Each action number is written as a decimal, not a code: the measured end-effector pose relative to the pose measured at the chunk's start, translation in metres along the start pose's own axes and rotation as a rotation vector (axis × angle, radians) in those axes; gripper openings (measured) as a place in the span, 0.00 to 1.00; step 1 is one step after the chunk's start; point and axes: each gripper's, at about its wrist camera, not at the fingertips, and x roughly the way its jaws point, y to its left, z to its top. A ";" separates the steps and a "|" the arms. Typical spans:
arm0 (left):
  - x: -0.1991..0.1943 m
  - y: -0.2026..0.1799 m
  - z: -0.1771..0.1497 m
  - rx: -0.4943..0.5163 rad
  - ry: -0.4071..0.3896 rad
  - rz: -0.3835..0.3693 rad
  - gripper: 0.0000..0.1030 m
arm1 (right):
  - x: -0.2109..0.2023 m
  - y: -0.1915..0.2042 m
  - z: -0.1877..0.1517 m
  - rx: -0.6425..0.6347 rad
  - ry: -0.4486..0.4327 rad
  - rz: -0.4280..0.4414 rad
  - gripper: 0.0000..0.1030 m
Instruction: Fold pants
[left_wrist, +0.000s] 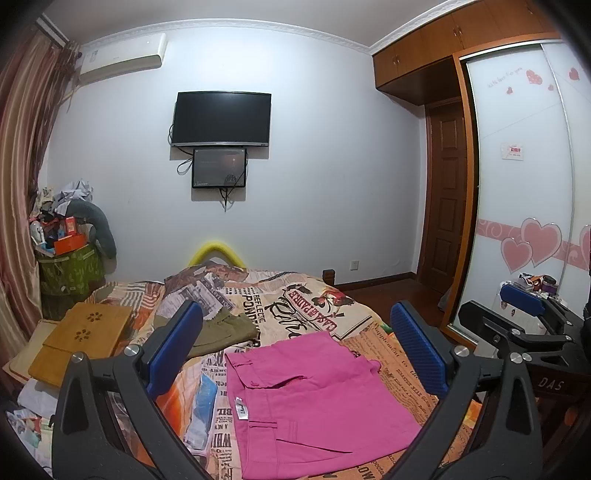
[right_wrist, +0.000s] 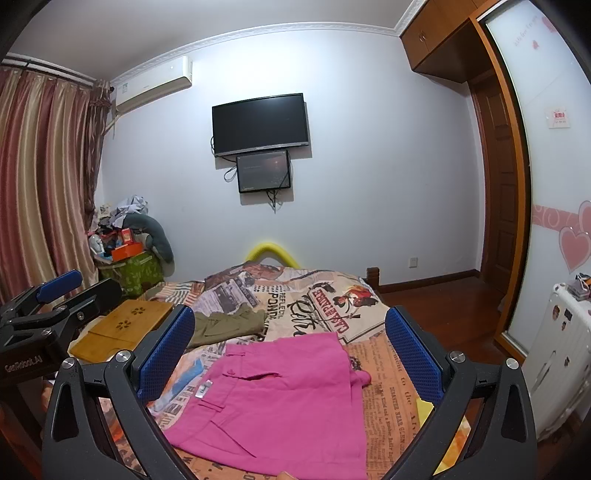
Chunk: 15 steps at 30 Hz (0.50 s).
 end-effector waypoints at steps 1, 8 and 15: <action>0.001 0.001 0.000 -0.001 0.002 0.000 1.00 | 0.001 -0.001 -0.001 0.000 0.001 -0.002 1.00; 0.022 0.009 -0.006 -0.015 0.043 0.010 1.00 | 0.013 -0.006 -0.005 -0.007 0.024 -0.031 1.00; 0.071 0.022 -0.031 -0.020 0.167 0.062 1.00 | 0.041 -0.019 -0.022 -0.035 0.104 -0.083 1.00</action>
